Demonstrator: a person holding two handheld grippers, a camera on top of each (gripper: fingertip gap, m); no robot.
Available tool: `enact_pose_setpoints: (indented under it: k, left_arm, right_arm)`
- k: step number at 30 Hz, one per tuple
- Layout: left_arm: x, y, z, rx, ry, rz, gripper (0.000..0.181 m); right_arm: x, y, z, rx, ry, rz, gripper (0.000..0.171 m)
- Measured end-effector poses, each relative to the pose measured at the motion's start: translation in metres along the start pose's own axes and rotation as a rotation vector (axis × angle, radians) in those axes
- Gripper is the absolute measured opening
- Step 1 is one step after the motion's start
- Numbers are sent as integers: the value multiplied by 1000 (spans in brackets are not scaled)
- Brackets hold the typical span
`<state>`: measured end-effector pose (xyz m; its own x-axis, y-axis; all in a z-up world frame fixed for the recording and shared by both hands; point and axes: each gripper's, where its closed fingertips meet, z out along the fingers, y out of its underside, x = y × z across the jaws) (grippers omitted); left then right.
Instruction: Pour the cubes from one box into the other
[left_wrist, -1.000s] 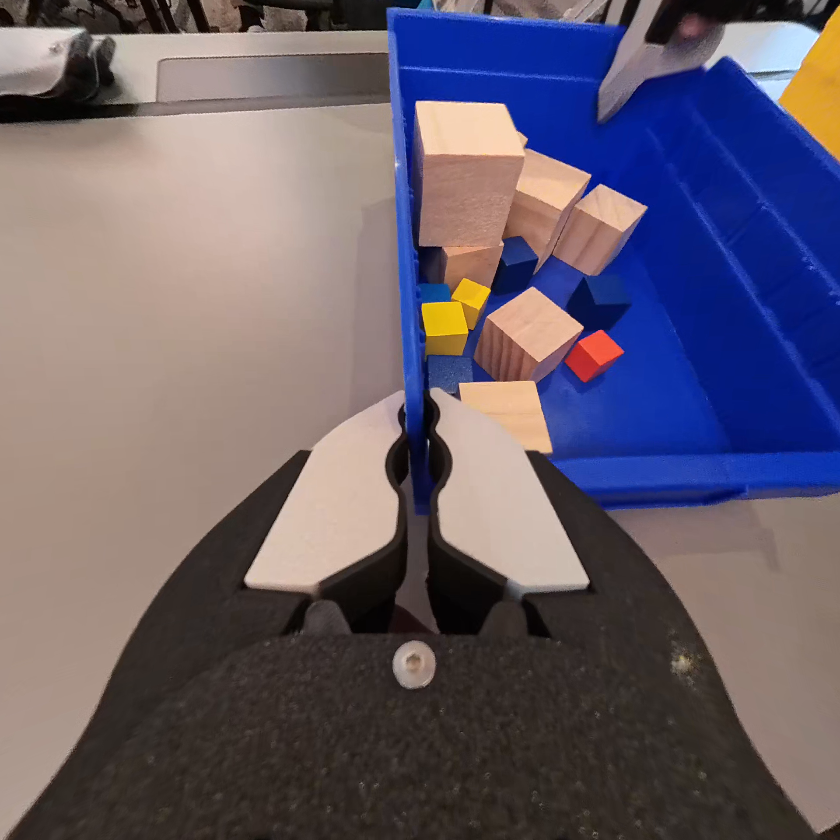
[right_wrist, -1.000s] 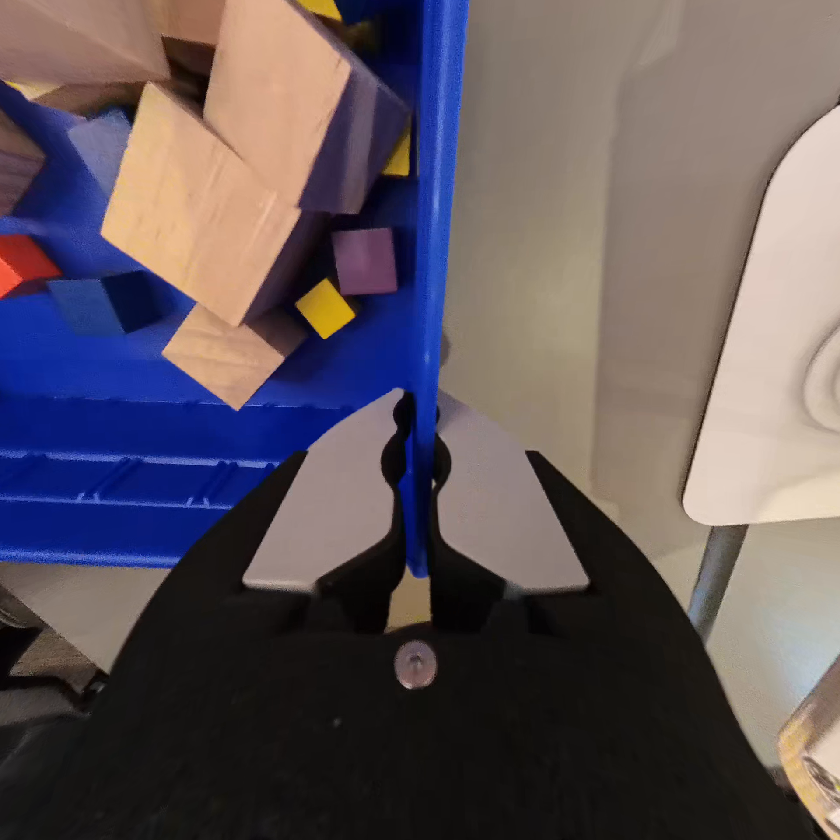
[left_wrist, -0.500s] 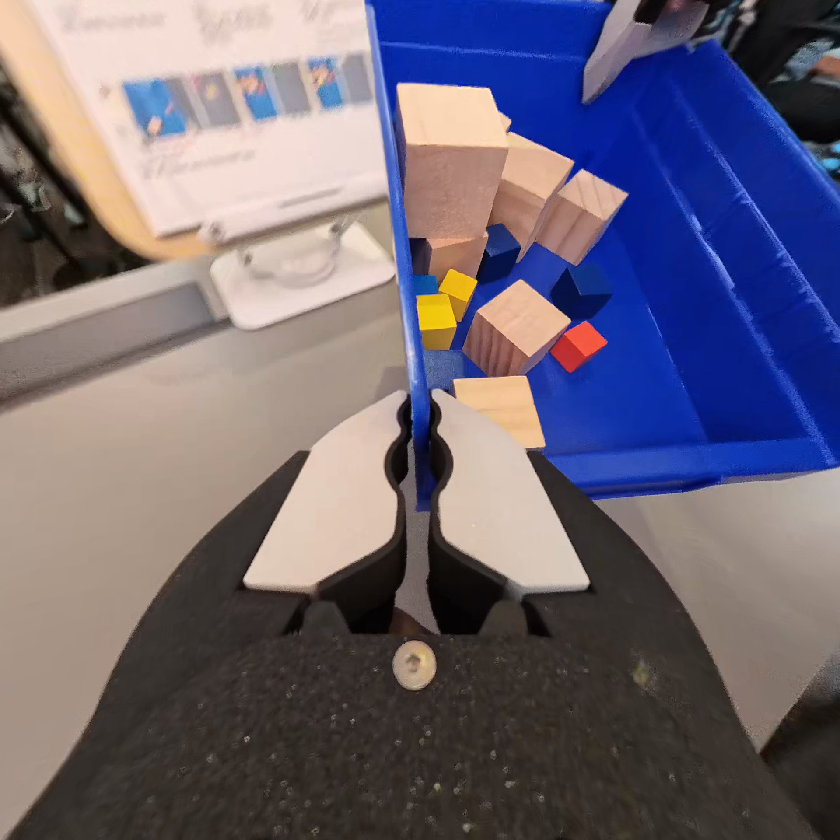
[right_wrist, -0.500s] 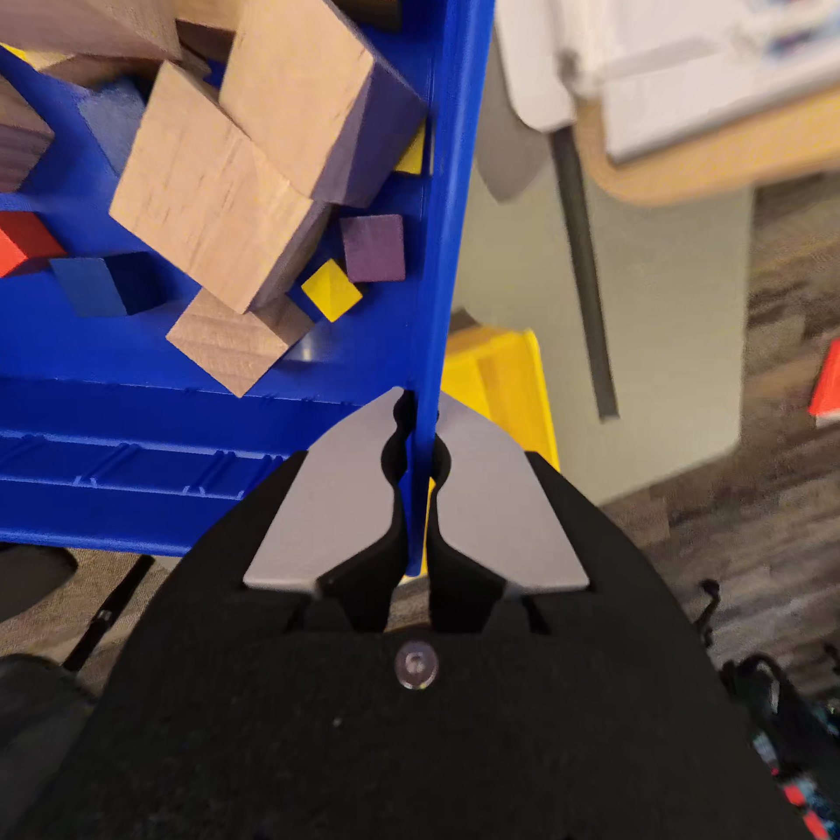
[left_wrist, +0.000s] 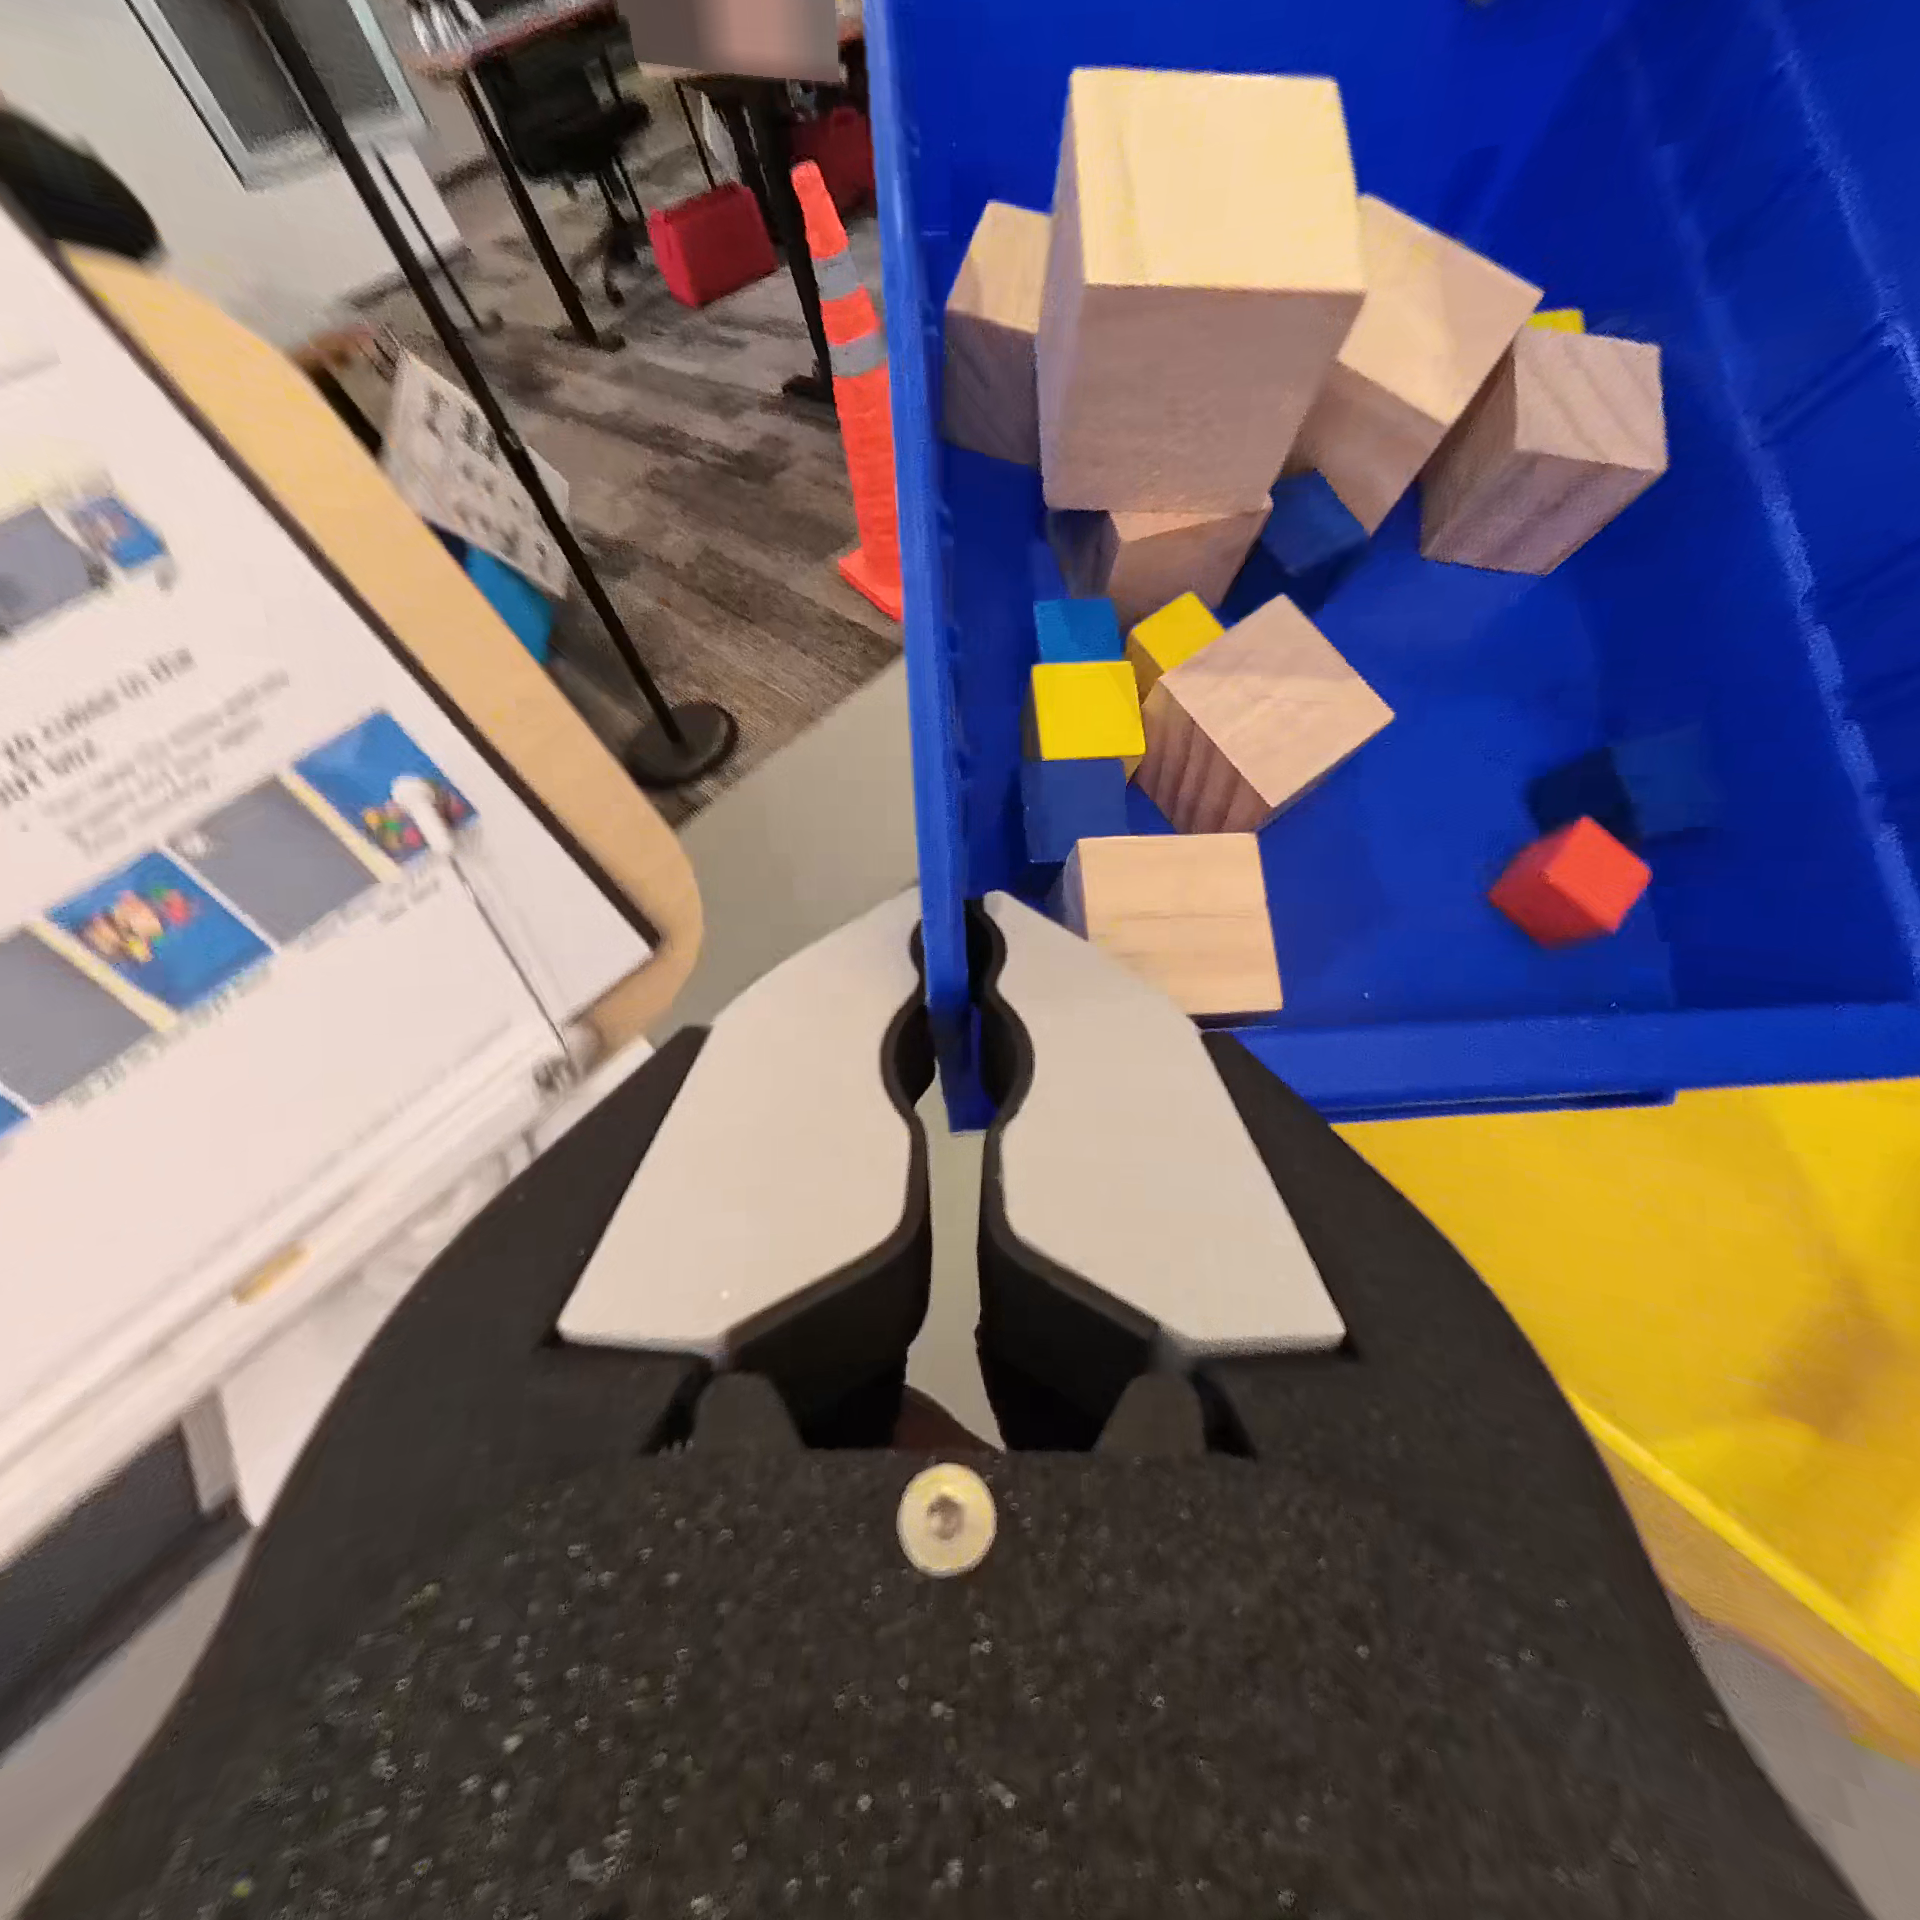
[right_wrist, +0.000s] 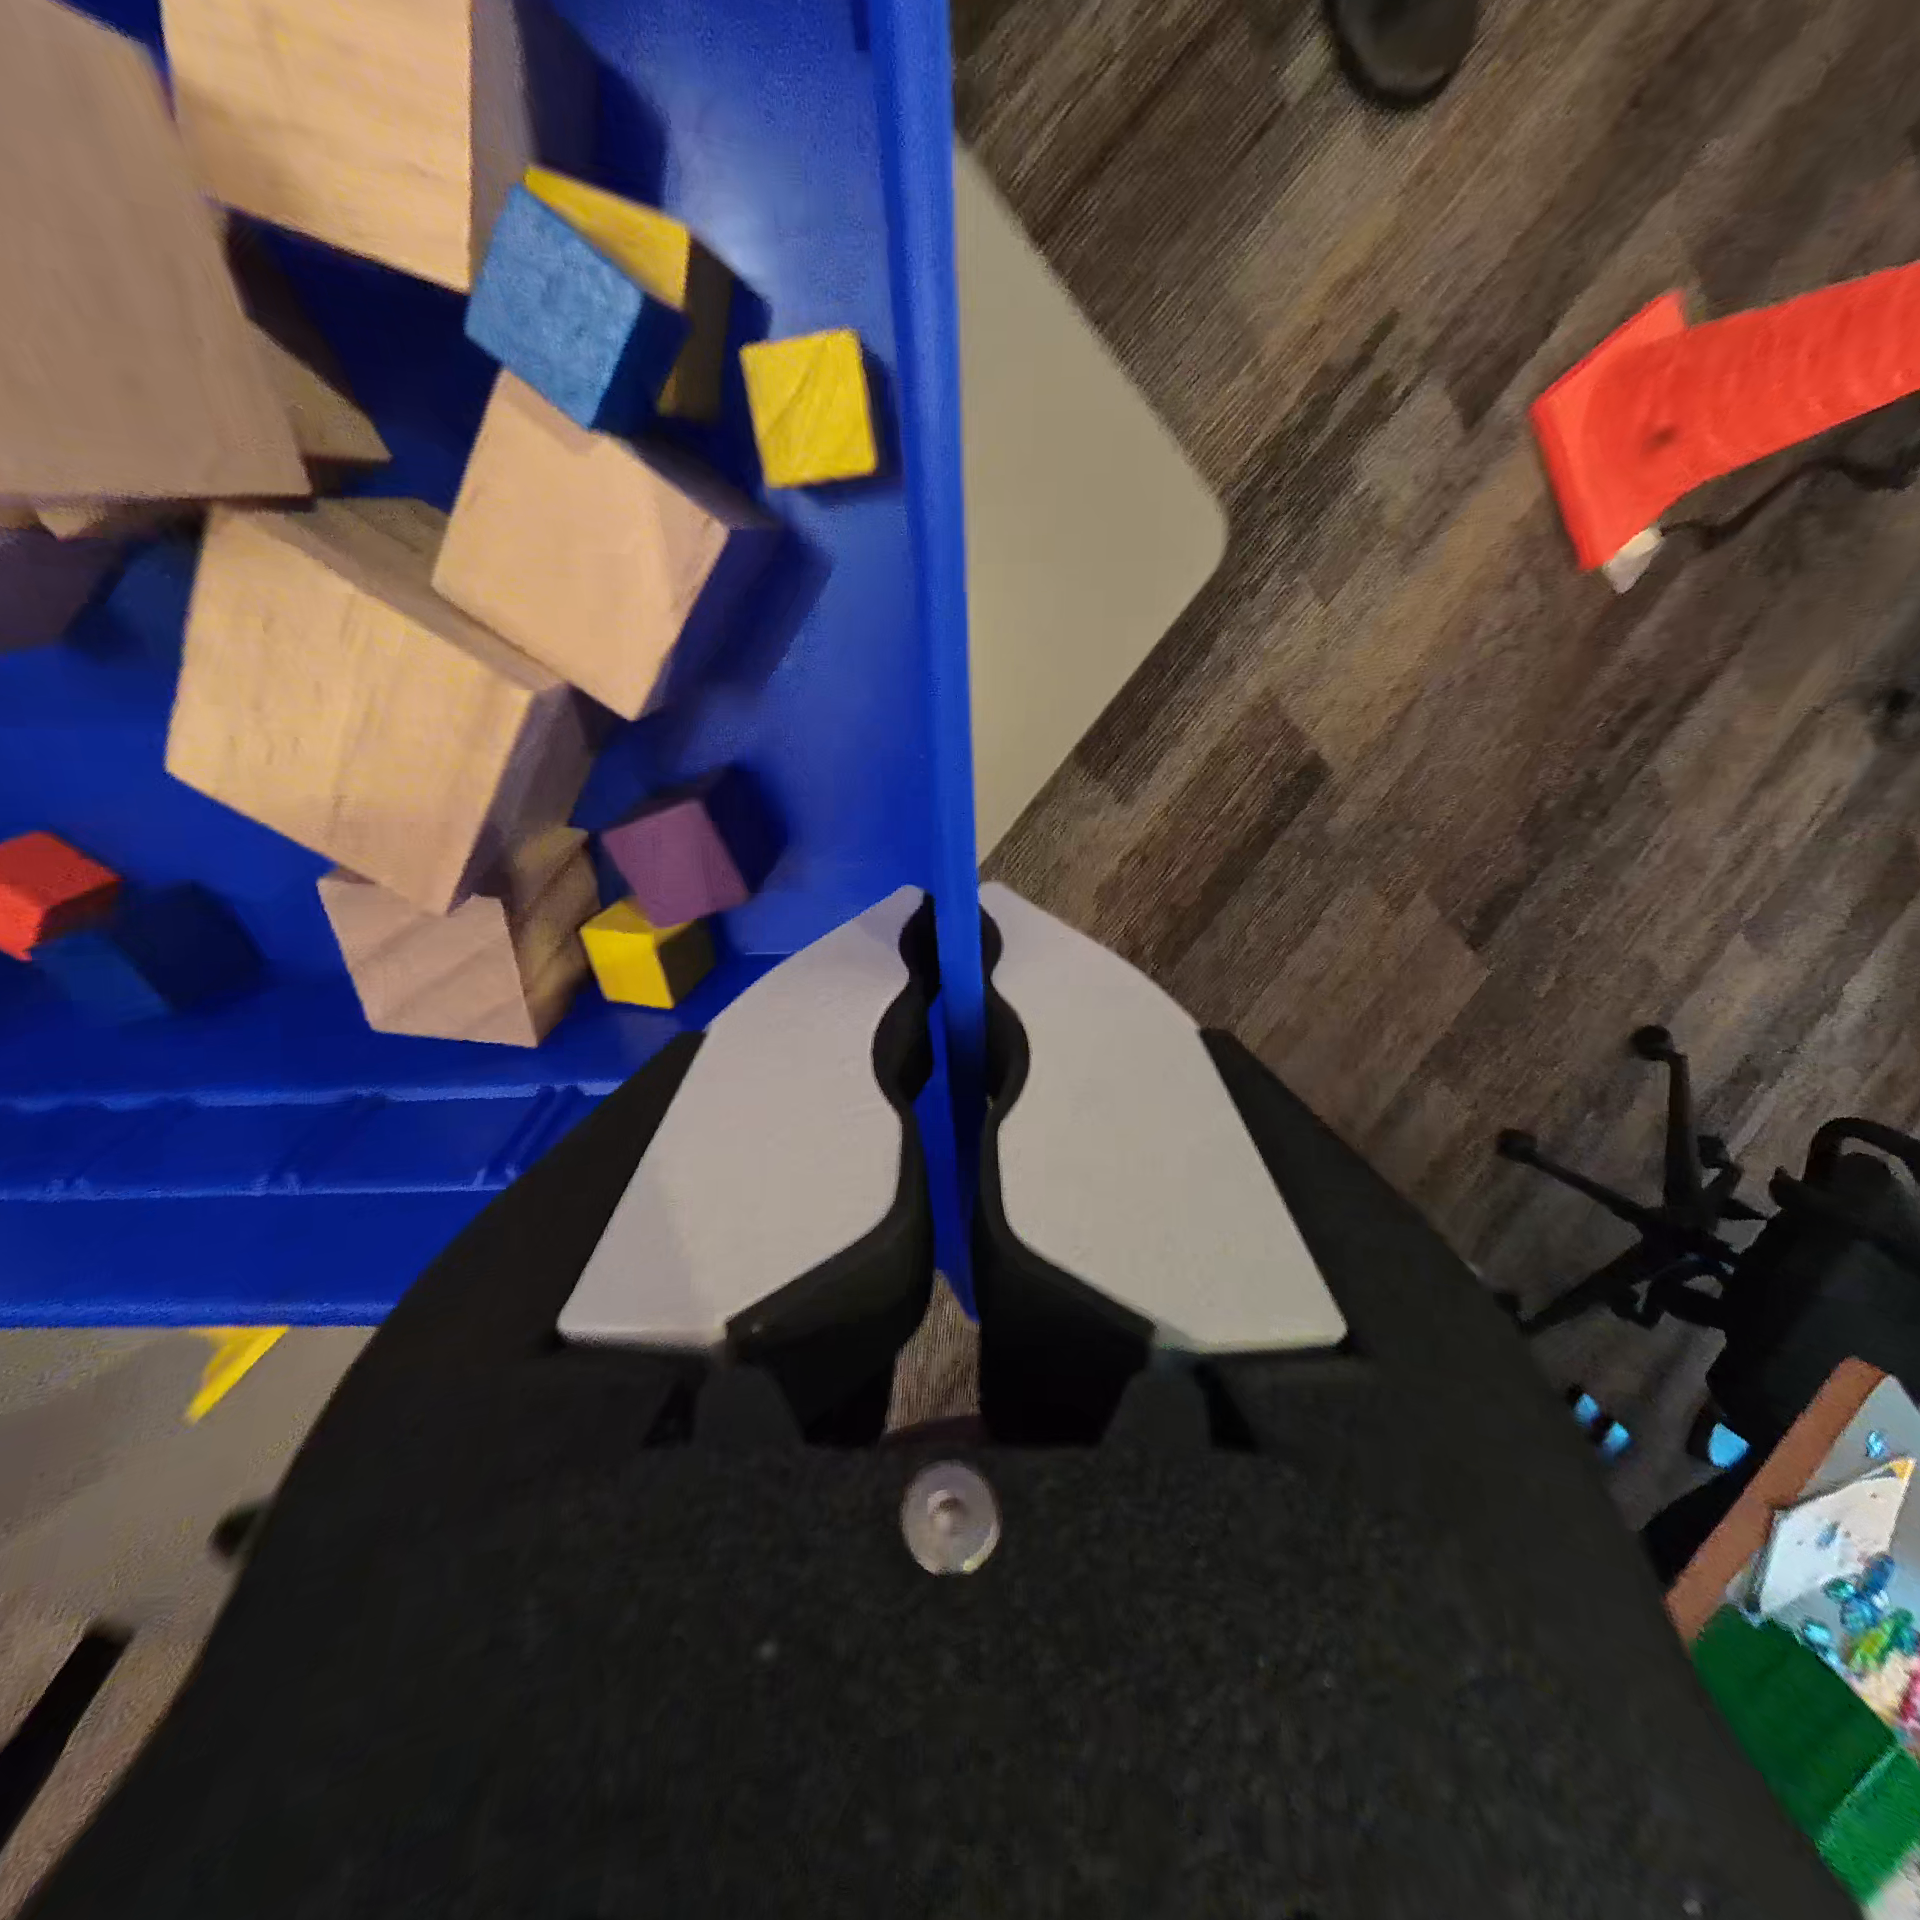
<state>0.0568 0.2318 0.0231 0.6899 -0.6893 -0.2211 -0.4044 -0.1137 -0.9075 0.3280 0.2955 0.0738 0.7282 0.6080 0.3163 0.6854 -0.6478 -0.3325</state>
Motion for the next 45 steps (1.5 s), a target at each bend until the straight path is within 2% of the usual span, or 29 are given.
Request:
enact_pose_setpoints:
  k: [4, 10, 18, 20, 26, 36, 42, 45]
  left_arm:
    - [-12, 1, 25, 70, -78, 41, 3]
    - [-3, 6, 31, 164, -173, 166, 3]
    - [8, 17, 39, 164, -221, 259, 2]
    - [9, 15, 36, 195, -251, 281, 2]
    - [10, 7, 26, 342, -366, 386, 2]
    - [21, 16, 26, 513, -480, 520, 2]
    - [20, 24, 30, 556, -532, 520, 2]
    - [22, 32, 31, 546, -533, 538, 3]
  right_arm:
    - [16, -5, 5, 165, 99, 5, 4]
    - [17, 7, 8, 310, 207, 33, 4]
    - [8, 33, 20, 400, 297, 77, 4]
    - [6, 35, 14, 457, 316, 100, 4]
    - [-4, 42, -18, 630, 509, 119, 4]
    - [-32, 68, -51, 783, 807, 91, 6]
    - [-59, 88, -61, 867, 987, 77, 4]
    - [-72, 99, -54, 879, 1017, 82, 4]
